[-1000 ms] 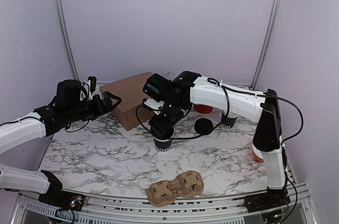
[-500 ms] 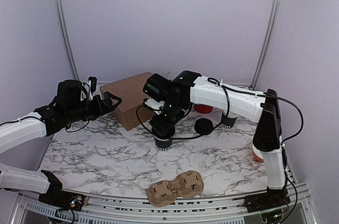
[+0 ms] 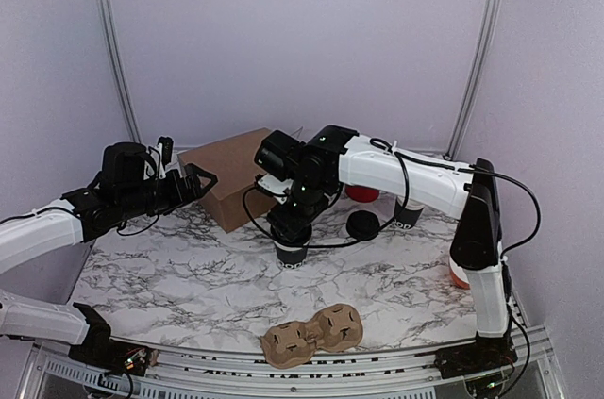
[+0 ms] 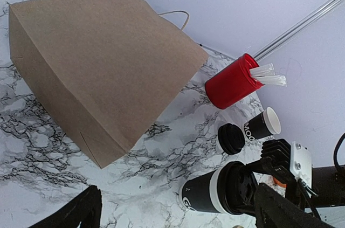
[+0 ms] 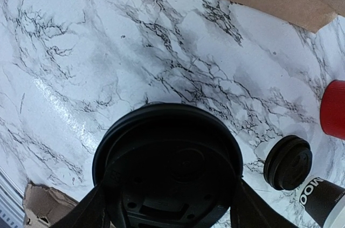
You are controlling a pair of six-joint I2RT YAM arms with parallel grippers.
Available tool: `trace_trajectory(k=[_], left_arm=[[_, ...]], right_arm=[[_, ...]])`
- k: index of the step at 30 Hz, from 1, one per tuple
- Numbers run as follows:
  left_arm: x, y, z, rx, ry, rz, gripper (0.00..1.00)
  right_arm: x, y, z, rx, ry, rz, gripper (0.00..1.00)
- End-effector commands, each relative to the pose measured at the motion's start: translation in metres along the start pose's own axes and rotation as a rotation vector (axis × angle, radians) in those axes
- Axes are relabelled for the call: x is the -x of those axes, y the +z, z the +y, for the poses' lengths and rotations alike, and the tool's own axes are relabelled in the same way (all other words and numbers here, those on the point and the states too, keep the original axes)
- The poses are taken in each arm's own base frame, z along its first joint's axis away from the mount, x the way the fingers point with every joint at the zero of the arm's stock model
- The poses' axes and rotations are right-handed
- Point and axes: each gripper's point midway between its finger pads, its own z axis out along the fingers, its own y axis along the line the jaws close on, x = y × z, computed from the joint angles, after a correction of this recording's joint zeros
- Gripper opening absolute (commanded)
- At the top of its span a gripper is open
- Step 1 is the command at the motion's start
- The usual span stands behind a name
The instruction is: Pack the takeout coffee
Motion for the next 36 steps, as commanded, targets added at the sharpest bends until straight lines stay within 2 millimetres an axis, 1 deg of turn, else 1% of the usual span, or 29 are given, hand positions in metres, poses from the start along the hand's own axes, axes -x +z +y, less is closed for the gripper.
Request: trace_trajectory(k=[1, 15, 24, 30, 36], left_arm=[[0.003, 0.001, 0.0, -0.003, 0.019, -0.019, 0.99], [0.0, 0.005, 0.001, -0.001, 0.022, -0.008, 0.99], [-0.006, 0.008, 0.001, -0.011, 0.015, 0.019, 0.99], [-0.006, 0.008, 0.001, -0.013, 0.012, 0.02, 0.99], [-0.006, 0.008, 0.0, -0.014, 0.01, 0.02, 0.99]], right_arm=[[-0.001, 0.011, 0.003, -0.017, -0.019, 0.012, 0.66], [-0.005, 0.018, 0.005, -0.011, -0.014, 0.027, 0.67], [0.003, 0.007, 0.005, -0.005, -0.007, -0.006, 0.68], [0.01, 0.0, 0.0, -0.017, -0.003, -0.027, 0.68], [0.014, -0.003, 0.001, -0.018, 0.0, -0.042, 0.68]])
